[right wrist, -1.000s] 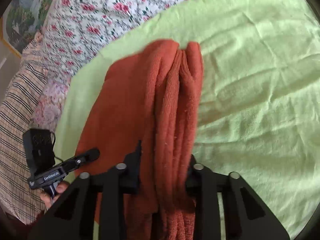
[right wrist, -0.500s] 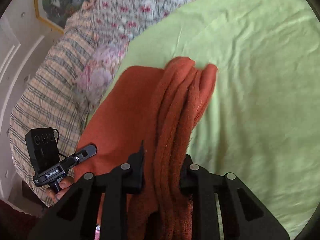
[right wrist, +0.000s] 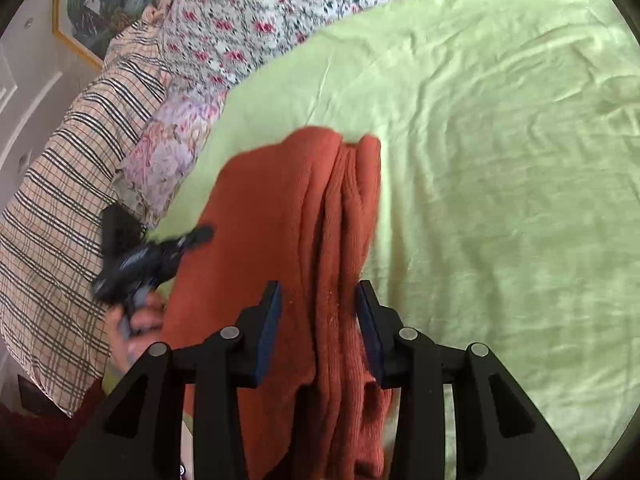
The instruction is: Fold small clothes
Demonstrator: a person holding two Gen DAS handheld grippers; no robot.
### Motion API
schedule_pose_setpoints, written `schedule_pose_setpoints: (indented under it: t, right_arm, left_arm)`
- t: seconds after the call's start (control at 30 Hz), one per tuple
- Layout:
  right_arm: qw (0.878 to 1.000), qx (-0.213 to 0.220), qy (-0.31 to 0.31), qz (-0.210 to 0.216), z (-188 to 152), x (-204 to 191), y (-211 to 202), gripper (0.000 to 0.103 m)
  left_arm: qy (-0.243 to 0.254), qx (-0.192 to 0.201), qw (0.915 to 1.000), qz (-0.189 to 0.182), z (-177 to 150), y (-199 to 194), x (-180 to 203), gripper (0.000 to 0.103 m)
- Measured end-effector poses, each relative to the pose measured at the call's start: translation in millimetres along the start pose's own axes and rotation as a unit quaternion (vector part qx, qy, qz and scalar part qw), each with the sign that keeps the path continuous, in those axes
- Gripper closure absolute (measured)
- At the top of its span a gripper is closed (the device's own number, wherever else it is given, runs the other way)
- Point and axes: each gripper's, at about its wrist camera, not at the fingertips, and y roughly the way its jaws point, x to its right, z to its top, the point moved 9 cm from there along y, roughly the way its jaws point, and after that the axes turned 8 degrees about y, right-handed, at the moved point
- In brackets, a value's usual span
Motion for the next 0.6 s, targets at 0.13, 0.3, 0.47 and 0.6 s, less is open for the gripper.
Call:
schedule_pose_setpoints:
  t: [0.13, 0.3, 0.47, 0.6]
  right_arm:
    - [1.0, 0.007, -0.01, 0.008, -0.2, -12.0, -8.1, 0.063]
    - [0.999, 0.013, -0.028, 0.019, 3.0, -29.8, -8.7, 0.063]
    - [0.999, 0.002, -0.032, 0.012, 5.3, -29.4, 6.5, 0.063]
    - [0.999, -0.019, -0.026, -0.011, 11.2, -20.0, 31.0, 0.063]
  left_arm:
    - [-0.002, 0.017, 0.9994, 0.031, 44.4, 12.1, -15.0, 0.076]
    - [0.016, 0.044, 0.9977, 0.049, 54.8, -10.6, -2.7, 0.056]
    - [0.03, 0.052, 0.9965, 0.058, 18.8, -36.1, 11.3, 0.051]
    - [0.031, 0.039, 0.9971, 0.058, -11.6, -45.5, 18.8, 0.046]
